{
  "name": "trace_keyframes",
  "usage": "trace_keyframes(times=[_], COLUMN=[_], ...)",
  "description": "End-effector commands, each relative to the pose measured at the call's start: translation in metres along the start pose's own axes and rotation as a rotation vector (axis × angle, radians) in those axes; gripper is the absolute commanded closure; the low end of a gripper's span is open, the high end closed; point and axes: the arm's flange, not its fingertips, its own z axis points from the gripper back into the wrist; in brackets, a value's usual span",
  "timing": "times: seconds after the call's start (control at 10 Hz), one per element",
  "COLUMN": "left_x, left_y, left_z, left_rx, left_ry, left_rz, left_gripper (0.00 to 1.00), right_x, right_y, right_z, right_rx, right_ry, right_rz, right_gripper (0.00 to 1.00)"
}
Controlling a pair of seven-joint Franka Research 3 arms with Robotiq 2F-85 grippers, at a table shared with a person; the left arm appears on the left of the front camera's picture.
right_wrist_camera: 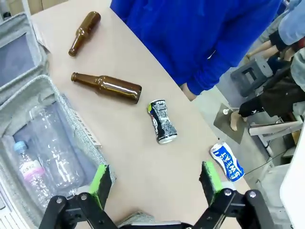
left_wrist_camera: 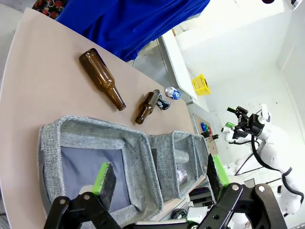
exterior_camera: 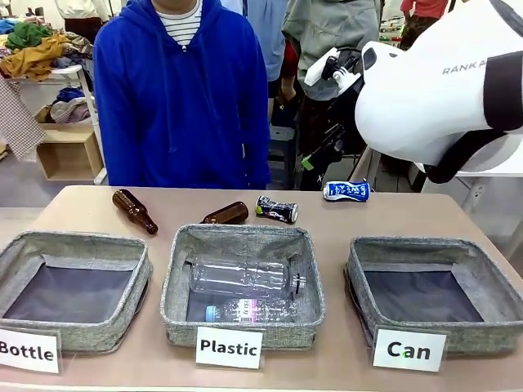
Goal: Sort the can waste into the basket.
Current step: Pick up the can waste from the table and place it in the right Fabric basket.
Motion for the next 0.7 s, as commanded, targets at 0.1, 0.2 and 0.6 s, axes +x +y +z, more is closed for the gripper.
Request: trace_keyframes(times=[0.1,0.2,0.6], left_x=[-0.002,-0.002,-0.002], left_y=[0.0,0.0,0.0], left_z=[-0.001,-0.001,-0.001], left_rx=[-0.02,-0.02,-0.02], left_ry=[-0.018,-0.018,-0.018], left_rz=[-0.02,-0.02,-0.02], left_gripper=[0.0,0.0,0.0], right_x=[0.008,0.022,0.063], right_y=[-0.012,-0.03,-0.073], right_z=[-0.014,-0.025,-0.085], right_rx=[0.036,0.096,0.225], right_ry=[-0.001,0.031,0.165], right_rz=[0.079,0.131,0.187], right_gripper=[0.0,0.0,0.0])
